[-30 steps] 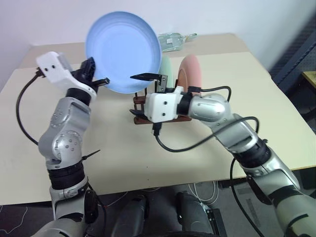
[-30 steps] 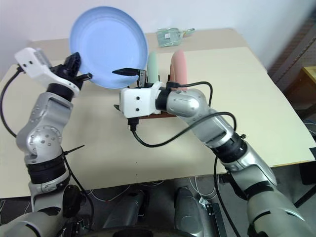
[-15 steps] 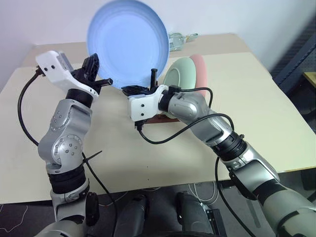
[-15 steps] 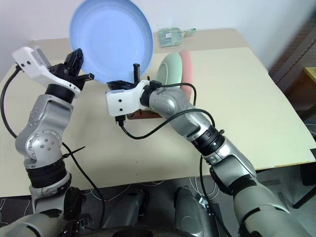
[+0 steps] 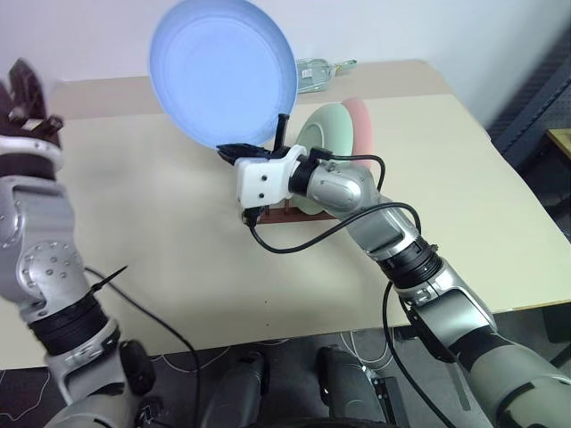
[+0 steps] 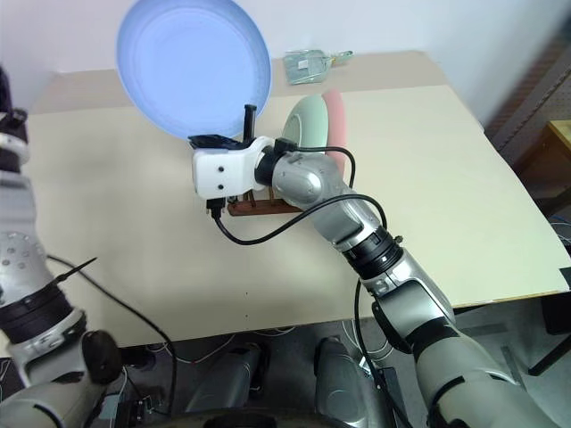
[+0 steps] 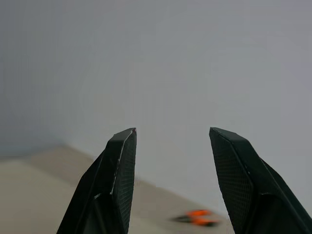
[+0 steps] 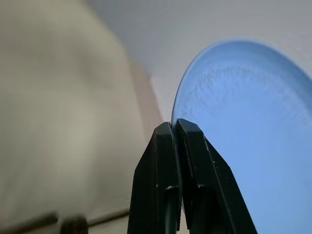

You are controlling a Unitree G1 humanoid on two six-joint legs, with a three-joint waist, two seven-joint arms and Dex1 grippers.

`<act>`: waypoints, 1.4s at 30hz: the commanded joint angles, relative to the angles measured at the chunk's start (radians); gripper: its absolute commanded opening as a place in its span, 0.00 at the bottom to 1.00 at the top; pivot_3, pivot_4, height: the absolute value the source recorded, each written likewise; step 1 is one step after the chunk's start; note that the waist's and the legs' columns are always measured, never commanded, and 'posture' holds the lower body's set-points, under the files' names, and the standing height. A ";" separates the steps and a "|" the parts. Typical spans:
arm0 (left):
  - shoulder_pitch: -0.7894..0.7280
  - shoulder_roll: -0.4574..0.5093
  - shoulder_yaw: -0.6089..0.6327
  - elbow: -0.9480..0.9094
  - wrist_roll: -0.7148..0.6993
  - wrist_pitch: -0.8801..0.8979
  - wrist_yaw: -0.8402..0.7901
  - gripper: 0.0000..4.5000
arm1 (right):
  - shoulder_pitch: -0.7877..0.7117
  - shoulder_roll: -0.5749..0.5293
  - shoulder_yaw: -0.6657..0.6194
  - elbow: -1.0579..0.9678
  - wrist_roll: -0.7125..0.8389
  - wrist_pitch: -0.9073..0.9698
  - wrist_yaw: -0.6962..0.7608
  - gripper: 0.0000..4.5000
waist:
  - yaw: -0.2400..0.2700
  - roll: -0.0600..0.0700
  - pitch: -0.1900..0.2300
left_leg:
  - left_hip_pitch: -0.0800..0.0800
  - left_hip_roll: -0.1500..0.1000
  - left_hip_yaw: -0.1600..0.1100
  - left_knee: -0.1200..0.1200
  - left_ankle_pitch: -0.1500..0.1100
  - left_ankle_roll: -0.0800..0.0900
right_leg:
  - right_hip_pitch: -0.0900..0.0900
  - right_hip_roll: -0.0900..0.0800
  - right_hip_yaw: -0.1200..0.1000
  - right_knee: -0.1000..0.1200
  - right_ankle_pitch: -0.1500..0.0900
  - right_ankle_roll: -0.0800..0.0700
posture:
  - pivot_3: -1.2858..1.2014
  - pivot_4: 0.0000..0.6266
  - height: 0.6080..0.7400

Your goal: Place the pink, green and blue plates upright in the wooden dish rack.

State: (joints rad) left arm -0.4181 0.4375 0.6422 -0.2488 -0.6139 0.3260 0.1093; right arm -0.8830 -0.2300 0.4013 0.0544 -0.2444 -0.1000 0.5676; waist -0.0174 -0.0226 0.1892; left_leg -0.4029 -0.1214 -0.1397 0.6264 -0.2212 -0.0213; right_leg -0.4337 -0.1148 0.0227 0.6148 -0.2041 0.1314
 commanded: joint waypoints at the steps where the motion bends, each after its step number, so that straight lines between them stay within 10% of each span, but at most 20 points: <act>1: 0.210 0.097 -0.178 0.005 0.239 -0.084 -0.161 0.53 | 0.018 0.113 -0.168 -0.201 0.361 0.136 0.026 0.00 | -0.001 0.000 0.000 | 0.000 0.000 0.000 0.000 0.000 0.000 | 0.000 0.000 0.000 0.000 0.000 0.000 | 0.52 0.24 0.99; 7: 0.412 0.017 -0.387 -0.037 0.319 -0.180 -0.293 0.53 | 0.098 0.257 -0.401 -0.428 1.072 0.613 -0.110 0.00 | 0.007 -0.001 -0.001 | 0.000 0.000 -0.003 -0.002 -0.004 0.006 | 0.000 0.000 0.000 0.000 0.001 -0.002 | 0.52 0.24 0.99; 14: 0.474 -0.027 -0.523 -0.075 0.364 -0.218 -0.408 0.53 | 0.192 0.319 -0.469 -0.456 1.498 0.814 -0.387 0.00 | -0.004 0.005 0.000 | 0.001 0.006 0.001 -0.008 -0.003 0.005 | -0.004 0.003 0.001 0.000 0.002 -0.005 | 0.52 0.24 0.99; 42: 0.508 -0.044 -0.595 -0.106 0.429 -0.238 -0.521 0.53 | 0.166 0.369 -0.452 -0.273 1.725 0.821 -0.784 0.00 | -0.003 0.006 0.000 | 0.001 0.014 0.003 -0.012 -0.001 0.001 | -0.007 0.012 0.002 -0.002 0.005 -0.011 | 0.52 0.24 0.99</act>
State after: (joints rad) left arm 0.0863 0.3920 0.0503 -0.3109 -0.1859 0.1026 -0.4033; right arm -0.6804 0.1208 -0.0531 -0.2100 1.4683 0.7320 -0.1980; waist -0.0204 -0.0165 0.1892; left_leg -0.4016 -0.1073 -0.1368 0.6148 -0.2217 -0.0202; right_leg -0.4409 -0.1029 0.0247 0.6133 -0.1988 0.1202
